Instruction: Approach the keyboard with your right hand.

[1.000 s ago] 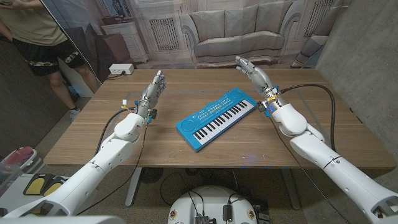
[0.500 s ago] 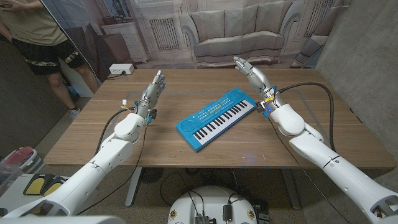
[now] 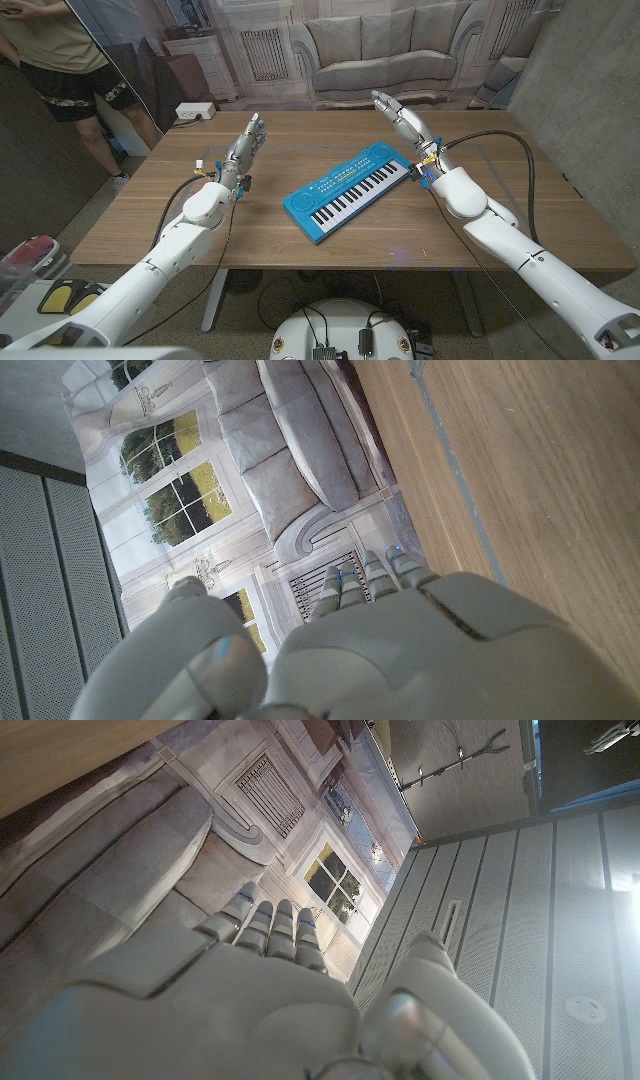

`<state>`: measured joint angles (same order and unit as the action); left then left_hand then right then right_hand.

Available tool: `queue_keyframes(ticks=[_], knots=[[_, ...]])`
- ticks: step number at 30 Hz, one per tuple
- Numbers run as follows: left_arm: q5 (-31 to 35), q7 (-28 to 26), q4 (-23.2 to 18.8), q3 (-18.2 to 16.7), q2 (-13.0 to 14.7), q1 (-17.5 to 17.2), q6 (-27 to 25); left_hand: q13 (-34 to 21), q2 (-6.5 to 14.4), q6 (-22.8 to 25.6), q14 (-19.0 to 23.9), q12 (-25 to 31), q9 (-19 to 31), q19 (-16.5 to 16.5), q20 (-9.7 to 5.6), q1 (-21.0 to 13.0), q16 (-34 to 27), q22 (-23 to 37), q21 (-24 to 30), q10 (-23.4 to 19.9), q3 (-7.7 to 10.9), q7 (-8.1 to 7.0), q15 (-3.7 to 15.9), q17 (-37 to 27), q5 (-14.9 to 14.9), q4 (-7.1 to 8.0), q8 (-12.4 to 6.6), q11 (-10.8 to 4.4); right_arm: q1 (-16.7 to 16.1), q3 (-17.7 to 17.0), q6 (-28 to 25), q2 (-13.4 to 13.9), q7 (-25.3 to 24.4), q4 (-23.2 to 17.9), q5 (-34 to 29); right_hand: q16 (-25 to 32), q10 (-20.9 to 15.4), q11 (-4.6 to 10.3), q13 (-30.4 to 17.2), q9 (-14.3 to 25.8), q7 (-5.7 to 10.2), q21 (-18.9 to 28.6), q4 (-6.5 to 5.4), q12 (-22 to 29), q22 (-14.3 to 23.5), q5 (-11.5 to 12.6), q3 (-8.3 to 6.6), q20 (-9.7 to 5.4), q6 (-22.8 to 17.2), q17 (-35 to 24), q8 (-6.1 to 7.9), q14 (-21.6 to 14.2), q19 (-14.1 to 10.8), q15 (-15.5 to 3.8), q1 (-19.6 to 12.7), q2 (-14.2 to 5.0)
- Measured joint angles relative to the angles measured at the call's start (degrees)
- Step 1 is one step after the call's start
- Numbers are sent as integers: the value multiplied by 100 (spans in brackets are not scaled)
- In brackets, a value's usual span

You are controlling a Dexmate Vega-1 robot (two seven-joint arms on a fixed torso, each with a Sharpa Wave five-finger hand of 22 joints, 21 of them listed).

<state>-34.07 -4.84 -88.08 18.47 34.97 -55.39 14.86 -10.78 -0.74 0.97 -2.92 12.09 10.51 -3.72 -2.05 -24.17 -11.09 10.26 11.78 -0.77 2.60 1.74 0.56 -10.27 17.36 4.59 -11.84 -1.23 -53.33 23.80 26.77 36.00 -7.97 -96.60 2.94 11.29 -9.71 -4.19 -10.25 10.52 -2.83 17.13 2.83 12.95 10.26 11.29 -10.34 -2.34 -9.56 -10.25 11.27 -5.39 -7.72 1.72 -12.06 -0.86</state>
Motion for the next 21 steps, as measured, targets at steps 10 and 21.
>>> queue_keyframes(ticks=[10,21], knots=[[1,-2,-2,-1,0,-2,0,0,14,0,-1,0,0,0,0,-14,0,0,0,0,0,0,0,0,-23,0,24,0,26,41,-27,18,-85,-26,-263,0,-12,12,0,0,18,0,19,0,0,0,-20,0,-18,0,0,0,0,0,1,1],[-3,40,43,-2,-24,2,39,0,14,0,-1,0,0,0,0,-14,0,0,0,-21,-24,0,-1,0,-23,-24,23,-22,18,45,-3,70,-198,-40,-549,-33,-41,0,0,0,18,-49,19,0,0,0,-20,11,-18,0,0,0,-11,0,2,1]])
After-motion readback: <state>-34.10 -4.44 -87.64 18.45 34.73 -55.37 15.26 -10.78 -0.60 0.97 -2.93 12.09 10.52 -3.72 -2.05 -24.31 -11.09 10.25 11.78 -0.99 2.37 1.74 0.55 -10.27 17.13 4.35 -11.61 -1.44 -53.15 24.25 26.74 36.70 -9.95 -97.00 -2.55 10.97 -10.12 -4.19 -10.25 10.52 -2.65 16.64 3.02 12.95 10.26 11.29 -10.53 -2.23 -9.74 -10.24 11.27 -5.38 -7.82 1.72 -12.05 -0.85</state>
